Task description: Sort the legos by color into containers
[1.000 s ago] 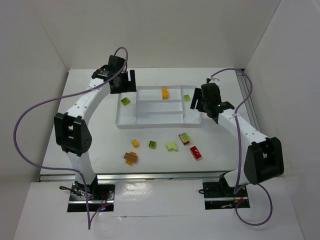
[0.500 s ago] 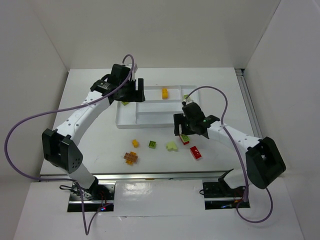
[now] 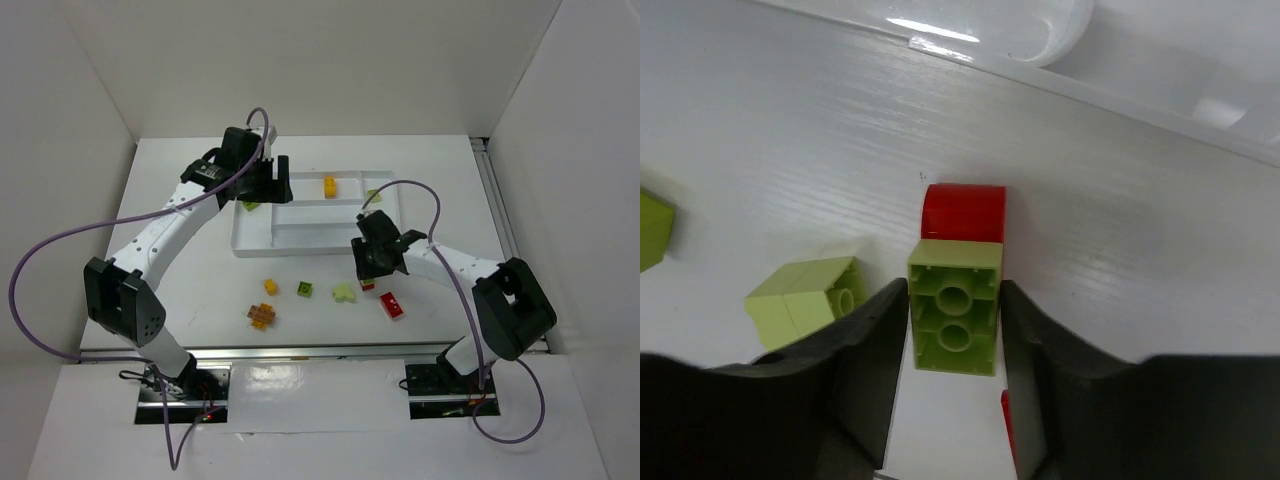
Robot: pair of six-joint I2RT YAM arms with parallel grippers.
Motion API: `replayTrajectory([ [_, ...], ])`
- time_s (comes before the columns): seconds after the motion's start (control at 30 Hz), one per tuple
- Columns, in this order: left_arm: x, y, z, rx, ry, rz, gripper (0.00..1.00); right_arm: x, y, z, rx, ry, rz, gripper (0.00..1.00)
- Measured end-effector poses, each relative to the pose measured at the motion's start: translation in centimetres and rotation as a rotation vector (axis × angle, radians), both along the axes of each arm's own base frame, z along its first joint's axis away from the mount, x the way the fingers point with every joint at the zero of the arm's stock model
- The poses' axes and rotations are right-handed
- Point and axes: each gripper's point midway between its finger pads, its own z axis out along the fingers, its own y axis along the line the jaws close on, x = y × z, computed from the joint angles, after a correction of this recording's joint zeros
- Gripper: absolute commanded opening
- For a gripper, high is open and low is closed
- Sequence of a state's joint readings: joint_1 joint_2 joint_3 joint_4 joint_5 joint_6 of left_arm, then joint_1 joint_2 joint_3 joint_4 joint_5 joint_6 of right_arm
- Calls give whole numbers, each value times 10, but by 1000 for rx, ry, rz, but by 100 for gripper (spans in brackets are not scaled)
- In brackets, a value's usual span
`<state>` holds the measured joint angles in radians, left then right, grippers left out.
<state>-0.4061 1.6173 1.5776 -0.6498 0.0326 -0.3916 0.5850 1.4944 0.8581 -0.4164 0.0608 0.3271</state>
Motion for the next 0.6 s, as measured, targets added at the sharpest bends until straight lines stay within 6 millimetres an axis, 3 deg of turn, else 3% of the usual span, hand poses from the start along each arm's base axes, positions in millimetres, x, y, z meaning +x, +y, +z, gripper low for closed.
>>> replayTrajectory([
  [0.1, -1, -1, 0, -5, 2, -5, 85, 0, -1, 0, -7, -2, -4, 29],
  [0.23, -1, -3, 1, -12, 3, -15, 86, 0, -2, 2, -7, 0, -17, 21],
  [0.33, -2, -9, 6, -26, -5, -55, 91, 2, -1, 17, 12, -19, -27, 21],
  [0.43, 0, -19, 20, -70, -21, -131, 96, 12, 11, 59, 107, -100, -19, 21],
  [0.53, -1, -26, 39, -123, -56, -223, 96, 22, 28, 118, 289, -205, 32, 21],
  [0.6, -3, -31, 51, -190, -76, -292, 96, 32, 30, 160, 417, -300, 57, 21],
])
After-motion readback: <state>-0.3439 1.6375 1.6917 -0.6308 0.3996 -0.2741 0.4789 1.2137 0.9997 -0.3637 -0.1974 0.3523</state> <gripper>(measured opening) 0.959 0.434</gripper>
